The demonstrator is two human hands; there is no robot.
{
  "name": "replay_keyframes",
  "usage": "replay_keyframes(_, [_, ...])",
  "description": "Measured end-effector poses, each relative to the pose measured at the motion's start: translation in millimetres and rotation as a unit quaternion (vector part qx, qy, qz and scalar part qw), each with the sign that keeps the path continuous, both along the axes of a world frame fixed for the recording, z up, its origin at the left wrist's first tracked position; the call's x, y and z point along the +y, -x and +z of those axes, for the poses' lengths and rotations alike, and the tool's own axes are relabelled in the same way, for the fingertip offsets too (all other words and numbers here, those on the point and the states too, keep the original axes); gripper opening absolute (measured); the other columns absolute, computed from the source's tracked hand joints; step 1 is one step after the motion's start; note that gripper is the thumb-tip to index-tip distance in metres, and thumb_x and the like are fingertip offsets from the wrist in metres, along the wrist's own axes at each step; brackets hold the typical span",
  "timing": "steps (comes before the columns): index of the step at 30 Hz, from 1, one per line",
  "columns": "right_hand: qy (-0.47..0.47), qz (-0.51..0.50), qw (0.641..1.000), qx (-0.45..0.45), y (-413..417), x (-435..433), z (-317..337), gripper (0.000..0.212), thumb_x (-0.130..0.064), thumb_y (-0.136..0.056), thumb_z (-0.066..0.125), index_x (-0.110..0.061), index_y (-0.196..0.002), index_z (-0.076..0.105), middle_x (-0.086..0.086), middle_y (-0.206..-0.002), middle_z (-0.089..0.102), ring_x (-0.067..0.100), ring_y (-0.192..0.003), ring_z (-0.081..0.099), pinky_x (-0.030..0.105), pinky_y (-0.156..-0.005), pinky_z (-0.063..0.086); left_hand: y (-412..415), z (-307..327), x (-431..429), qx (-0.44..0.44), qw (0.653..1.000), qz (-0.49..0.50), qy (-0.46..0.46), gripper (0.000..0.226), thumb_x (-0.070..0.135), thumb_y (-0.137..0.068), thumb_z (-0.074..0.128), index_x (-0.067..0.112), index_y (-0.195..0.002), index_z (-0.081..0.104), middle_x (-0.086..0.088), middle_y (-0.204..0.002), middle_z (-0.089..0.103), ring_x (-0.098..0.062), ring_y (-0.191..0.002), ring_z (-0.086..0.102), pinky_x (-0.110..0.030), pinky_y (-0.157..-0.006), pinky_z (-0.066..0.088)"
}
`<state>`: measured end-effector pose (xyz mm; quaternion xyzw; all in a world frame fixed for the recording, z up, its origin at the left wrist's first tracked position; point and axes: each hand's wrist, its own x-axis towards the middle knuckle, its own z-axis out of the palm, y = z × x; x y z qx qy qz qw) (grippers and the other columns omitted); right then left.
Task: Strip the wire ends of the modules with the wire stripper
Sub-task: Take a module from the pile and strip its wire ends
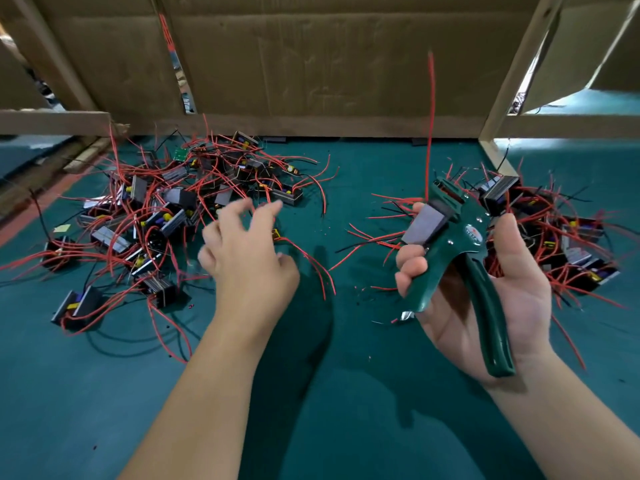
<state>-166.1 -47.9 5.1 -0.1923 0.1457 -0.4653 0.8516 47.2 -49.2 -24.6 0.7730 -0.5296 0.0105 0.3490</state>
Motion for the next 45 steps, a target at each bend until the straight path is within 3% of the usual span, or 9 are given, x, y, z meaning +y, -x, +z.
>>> replay_keyframes(6, [0.026,0.012,0.999,0.044,-3,0,0,0.061,-0.054,-0.062,0.065,-0.012,-0.105,0.071,0.021,-0.095,0.063,0.028,-0.063,0.065,0.041,-0.065,0.058,15,15,5,0.223,0.936,-0.115,0.248,0.015,0.018,-0.076,0.062,0.02,-0.082,0.048,0.007,-0.07,0.048,-0.009,-0.057,0.044,-0.02,-0.053,0.038])
replay_keyframes(10, [0.069,0.069,0.994,0.053,-4,2,-3,0.064,-0.05,-0.062,0.078,-0.015,-0.114,0.066,0.022,-0.102,0.064,0.033,-0.067,0.065,0.045,-0.068,0.057,18,22,1,0.526,0.831,-0.173,0.054,0.039,0.035,-0.093,0.056,0.015,-0.059,0.062,0.0,-0.055,0.059,-0.008,-0.036,0.039,-0.012,-0.037,0.026])
replay_keyframes(13, [0.112,0.153,0.981,0.042,-7,7,-9,0.06,-0.048,-0.07,0.077,-0.015,-0.118,0.064,0.021,-0.108,0.064,0.035,-0.074,0.066,0.048,-0.076,0.054,20,19,5,0.5,0.815,-0.271,-0.114,0.046,0.053,-0.088,0.05,0.019,-0.069,0.075,-0.008,-0.076,0.071,-0.011,-0.053,0.054,-0.016,-0.041,0.036])
replay_keyframes(19, [0.107,0.189,0.973,0.076,-16,13,-20,0.065,-0.048,-0.071,0.078,-0.013,-0.124,0.059,0.031,-0.099,0.054,0.04,-0.076,0.064,0.052,-0.078,0.05,21,13,2,0.61,0.723,-0.323,-0.033,0.034,0.027,-0.08,0.058,-0.002,-0.096,0.067,-0.01,-0.083,0.07,-0.019,-0.072,0.057,-0.029,-0.068,0.037])
replay_keyframes(28, [0.121,0.183,0.968,0.121,-19,11,-21,0.068,-0.047,-0.078,0.071,-0.014,-0.133,0.051,0.023,-0.082,0.065,0.038,-0.079,0.066,0.052,-0.081,0.05,23,19,2,0.73,0.62,-0.286,-0.021,0.041,0.013,-0.08,0.059,0.007,-0.119,0.048,-0.005,-0.081,0.067,-0.016,-0.065,0.07,-0.022,-0.062,0.056])
replay_keyframes(33, [0.132,0.168,0.965,0.149,-19,11,-21,0.068,-0.048,-0.076,0.073,-0.015,-0.132,0.053,0.021,-0.087,0.063,0.039,-0.076,0.066,0.053,-0.078,0.05,31,20,1,0.766,0.6,-0.23,0.014,0.031,0.012,-0.079,0.062,0.005,-0.108,0.054,-0.01,-0.08,0.067,-0.016,-0.057,0.066,-0.025,-0.051,0.053])
replay_keyframes(35, [0.126,0.144,0.969,0.158,-18,10,-20,0.072,-0.048,-0.072,0.076,-0.014,-0.131,0.054,0.027,-0.099,0.06,0.039,-0.074,0.065,0.052,-0.075,0.051,28,22,0,0.753,0.626,-0.202,0.017,0.008,0.012,-0.087,0.059,0.011,-0.094,0.062,0.0,-0.069,0.067,-0.011,-0.052,0.063,-0.022,-0.05,0.052])
replay_keyframes(38, [0.101,0.105,0.975,0.168,-18,8,-17,0.075,-0.048,-0.062,0.081,-0.014,-0.125,0.059,0.028,-0.114,0.061,0.038,-0.07,0.065,0.05,-0.071,0.053,22,22,-2,0.721,0.668,-0.184,0.018,0.018,0.013,-0.093,0.054,0.019,-0.083,0.068,0.007,-0.063,0.063,-0.004,-0.045,0.052,-0.014,-0.046,0.043])
replay_keyframes(45, [0.06,0.124,0.976,0.168,-14,8,-11,0.075,-0.046,-0.06,0.079,-0.008,-0.122,0.062,0.026,-0.082,0.063,0.038,-0.068,0.064,0.048,-0.068,0.054,27,18,1,0.623,0.747,-0.222,0.062,0.021,0.008,-0.086,0.062,0.016,-0.074,0.077,0.004,-0.072,0.068,-0.004,-0.052,0.041,-0.01,-0.049,0.035])
